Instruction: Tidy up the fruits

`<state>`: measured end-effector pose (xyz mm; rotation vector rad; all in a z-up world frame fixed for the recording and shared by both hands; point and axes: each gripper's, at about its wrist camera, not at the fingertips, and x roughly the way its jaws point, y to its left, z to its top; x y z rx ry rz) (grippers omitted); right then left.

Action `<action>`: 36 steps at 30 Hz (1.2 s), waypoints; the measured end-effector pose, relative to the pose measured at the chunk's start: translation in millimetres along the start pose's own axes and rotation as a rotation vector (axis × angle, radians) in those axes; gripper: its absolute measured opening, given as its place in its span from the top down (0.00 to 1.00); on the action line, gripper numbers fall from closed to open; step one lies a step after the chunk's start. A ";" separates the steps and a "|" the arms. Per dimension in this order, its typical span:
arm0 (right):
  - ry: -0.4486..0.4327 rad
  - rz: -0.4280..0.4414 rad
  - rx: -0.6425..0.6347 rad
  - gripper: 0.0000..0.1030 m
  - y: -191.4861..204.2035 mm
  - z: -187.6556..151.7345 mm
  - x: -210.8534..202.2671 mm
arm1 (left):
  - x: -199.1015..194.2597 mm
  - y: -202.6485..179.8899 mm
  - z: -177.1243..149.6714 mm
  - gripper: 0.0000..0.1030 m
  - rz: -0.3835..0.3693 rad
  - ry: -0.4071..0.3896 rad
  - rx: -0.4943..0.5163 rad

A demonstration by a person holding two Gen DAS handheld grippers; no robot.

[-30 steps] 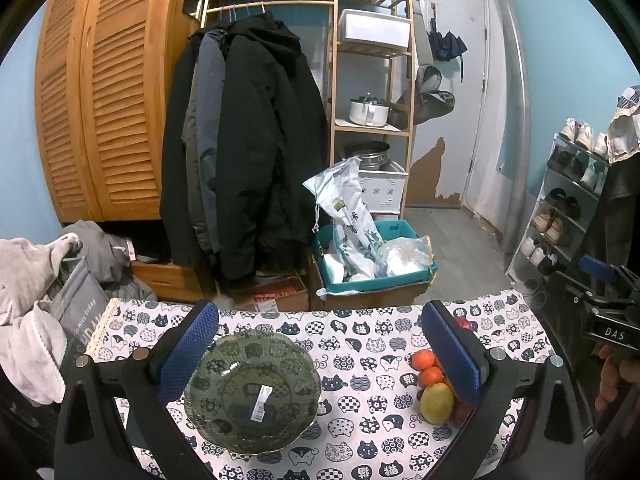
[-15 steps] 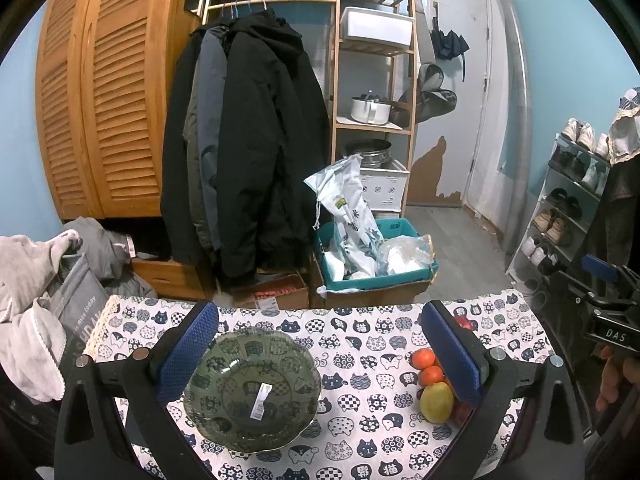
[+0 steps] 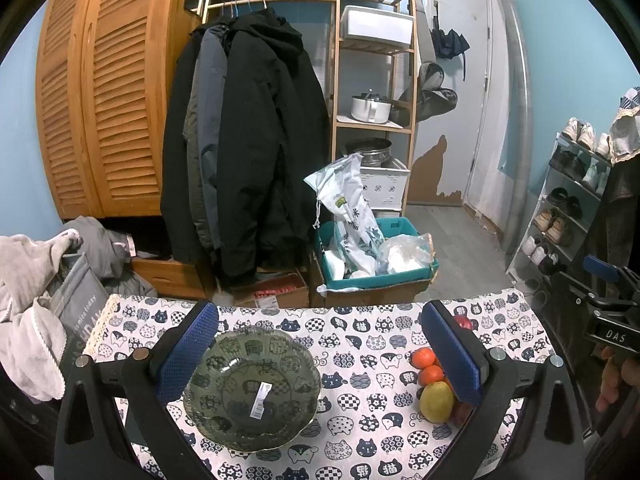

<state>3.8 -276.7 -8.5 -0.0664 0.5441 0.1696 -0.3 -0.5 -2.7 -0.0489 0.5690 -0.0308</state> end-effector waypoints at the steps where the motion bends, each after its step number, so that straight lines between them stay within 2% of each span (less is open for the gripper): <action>1: -0.002 0.002 0.000 0.07 -0.2 0.2 -0.4 | 0.1 -0.1 0.1 0.01 0.001 0.000 0.000; 28: 0.007 -0.013 -0.006 0.07 -6.9 -2.4 -0.4 | 0.9 -1.8 -6.9 0.01 0.006 0.011 0.003; 36: 0.053 -0.035 0.005 0.07 -26.0 -11.4 9.9 | 21.5 -11.2 -10.6 0.01 0.012 0.063 0.008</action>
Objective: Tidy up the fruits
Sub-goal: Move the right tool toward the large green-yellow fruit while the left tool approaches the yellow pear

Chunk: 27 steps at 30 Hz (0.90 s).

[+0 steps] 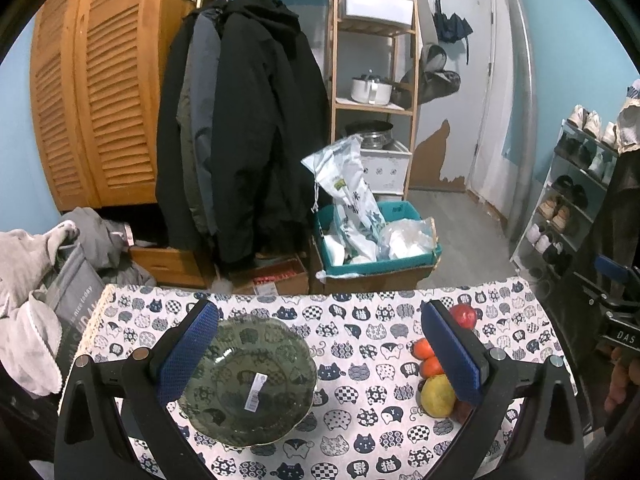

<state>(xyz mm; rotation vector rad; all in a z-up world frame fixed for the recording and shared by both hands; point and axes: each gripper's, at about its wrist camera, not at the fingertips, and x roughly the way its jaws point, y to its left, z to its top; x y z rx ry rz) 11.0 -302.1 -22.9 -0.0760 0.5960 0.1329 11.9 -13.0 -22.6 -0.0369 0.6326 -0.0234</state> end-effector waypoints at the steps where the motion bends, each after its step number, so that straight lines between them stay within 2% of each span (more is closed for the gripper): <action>1: 0.008 -0.003 0.001 0.07 -0.7 -1.8 1.8 | 3.2 -2.2 0.2 0.01 -0.002 0.010 0.003; 5: 0.056 -0.019 0.020 0.07 -12.2 -10.0 12.8 | 20.3 -13.8 -9.3 0.01 0.000 0.062 0.039; 17: 0.199 -0.023 0.062 0.07 -39.0 -43.5 47.9 | 66.9 -46.9 -30.4 0.01 -0.061 0.237 0.070; 27: 0.353 -0.023 0.100 0.07 -61.1 -89.7 90.7 | 120.6 -68.0 -67.9 0.01 -0.088 0.422 0.072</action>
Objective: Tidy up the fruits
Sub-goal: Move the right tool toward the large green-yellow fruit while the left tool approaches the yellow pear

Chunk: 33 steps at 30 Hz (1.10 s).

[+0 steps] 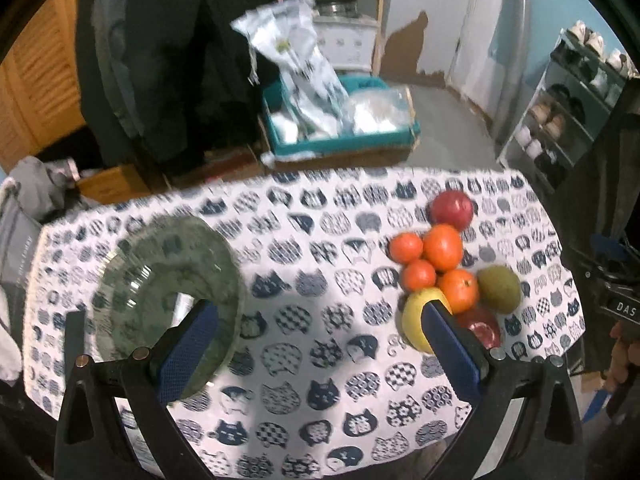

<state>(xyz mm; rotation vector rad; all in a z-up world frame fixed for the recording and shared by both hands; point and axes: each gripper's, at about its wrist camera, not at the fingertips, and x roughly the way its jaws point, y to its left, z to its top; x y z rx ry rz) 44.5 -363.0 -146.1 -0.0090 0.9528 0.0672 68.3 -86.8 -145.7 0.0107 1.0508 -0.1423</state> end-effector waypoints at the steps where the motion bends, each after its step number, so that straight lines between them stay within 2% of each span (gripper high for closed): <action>1: 0.018 -0.001 0.006 0.07 -3.3 -2.6 5.7 | 4.5 -2.0 -1.1 0.01 -0.006 0.014 -0.001; 10: 0.132 -0.021 0.020 0.07 -13.1 -21.2 41.7 | 55.6 -34.8 -9.2 0.01 -0.011 0.119 0.043; 18: 0.218 -0.026 -0.017 0.07 -10.8 -28.8 73.6 | 94.7 -48.1 -12.9 0.01 -0.045 0.200 0.026; 25: 0.260 -0.029 -0.071 0.07 -4.4 -32.9 100.5 | 122.4 -61.3 -15.1 0.01 -0.078 0.270 0.016; 33: 0.310 -0.001 -0.028 0.07 -12.7 -34.8 121.8 | 140.8 -80.2 -11.7 0.01 -0.126 0.310 0.006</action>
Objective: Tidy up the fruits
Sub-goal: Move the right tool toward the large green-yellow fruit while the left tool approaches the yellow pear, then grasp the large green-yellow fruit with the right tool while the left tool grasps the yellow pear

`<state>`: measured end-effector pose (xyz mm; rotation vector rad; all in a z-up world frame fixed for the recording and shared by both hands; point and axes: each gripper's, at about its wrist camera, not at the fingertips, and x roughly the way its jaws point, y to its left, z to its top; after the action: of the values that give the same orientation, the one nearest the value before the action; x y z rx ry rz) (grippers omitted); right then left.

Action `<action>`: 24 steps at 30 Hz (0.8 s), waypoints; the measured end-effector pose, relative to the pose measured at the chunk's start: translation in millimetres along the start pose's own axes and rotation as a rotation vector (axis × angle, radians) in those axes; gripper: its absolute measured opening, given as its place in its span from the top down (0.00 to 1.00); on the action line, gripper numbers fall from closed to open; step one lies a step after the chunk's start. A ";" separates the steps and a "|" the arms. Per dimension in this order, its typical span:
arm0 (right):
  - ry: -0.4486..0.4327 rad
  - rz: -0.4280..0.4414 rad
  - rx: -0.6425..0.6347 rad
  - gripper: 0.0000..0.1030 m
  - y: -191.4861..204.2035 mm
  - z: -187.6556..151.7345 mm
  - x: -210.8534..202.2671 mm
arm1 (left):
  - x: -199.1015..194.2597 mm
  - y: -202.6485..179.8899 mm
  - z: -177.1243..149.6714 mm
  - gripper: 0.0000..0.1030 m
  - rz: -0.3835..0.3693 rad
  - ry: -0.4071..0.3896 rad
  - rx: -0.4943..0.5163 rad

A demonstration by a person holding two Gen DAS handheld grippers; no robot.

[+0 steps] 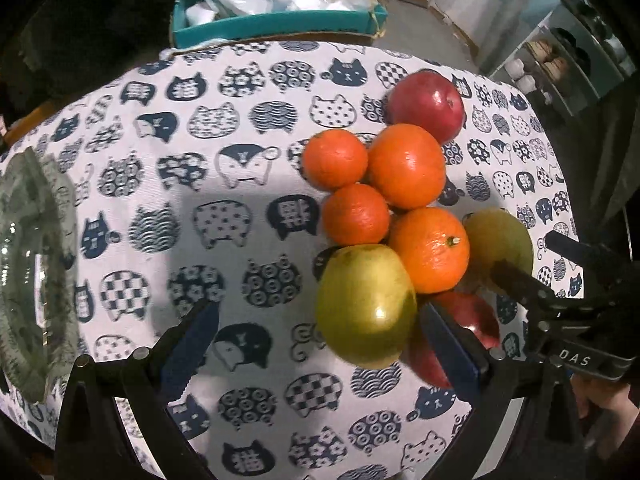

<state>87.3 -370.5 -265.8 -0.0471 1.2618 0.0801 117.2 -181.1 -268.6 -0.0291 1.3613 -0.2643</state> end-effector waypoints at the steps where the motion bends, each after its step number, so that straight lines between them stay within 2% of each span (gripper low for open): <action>1: 0.004 0.007 0.004 0.07 -1.4 0.2 2.3 | 3.3 -1.9 0.8 0.01 0.003 0.008 0.004; 4: 0.017 0.022 0.017 0.08 -7.4 -0.6 7.8 | 13.0 -4.4 1.4 0.09 -0.018 0.035 0.006; 8: 0.034 0.063 0.054 0.14 -17.8 -1.4 14.0 | 22.8 -3.0 2.0 0.11 -0.068 0.053 -0.015; 11: 0.047 0.103 0.074 0.19 -19.2 -0.4 18.2 | 30.8 -1.5 2.1 0.17 -0.118 0.075 -0.037; 14: 0.053 0.113 0.070 0.25 -16.0 0.1 21.2 | 33.3 0.5 2.0 0.26 -0.173 0.095 -0.072; 16: 0.061 0.116 0.064 0.27 -13.2 0.3 24.1 | 33.8 -0.5 2.6 0.36 -0.211 0.104 -0.074; 21: 0.061 0.097 0.058 0.28 -9.4 3.0 26.7 | 29.6 0.0 0.2 0.36 -0.194 0.095 -0.045; 24: 0.060 0.092 0.056 0.29 -7.7 4.2 28.1 | 22.5 3.0 -0.7 0.36 -0.109 0.083 -0.012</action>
<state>100.4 -376.8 -291.4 0.0570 1.3250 0.1233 121.1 -182.7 -290.8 -0.1038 1.4460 -0.3524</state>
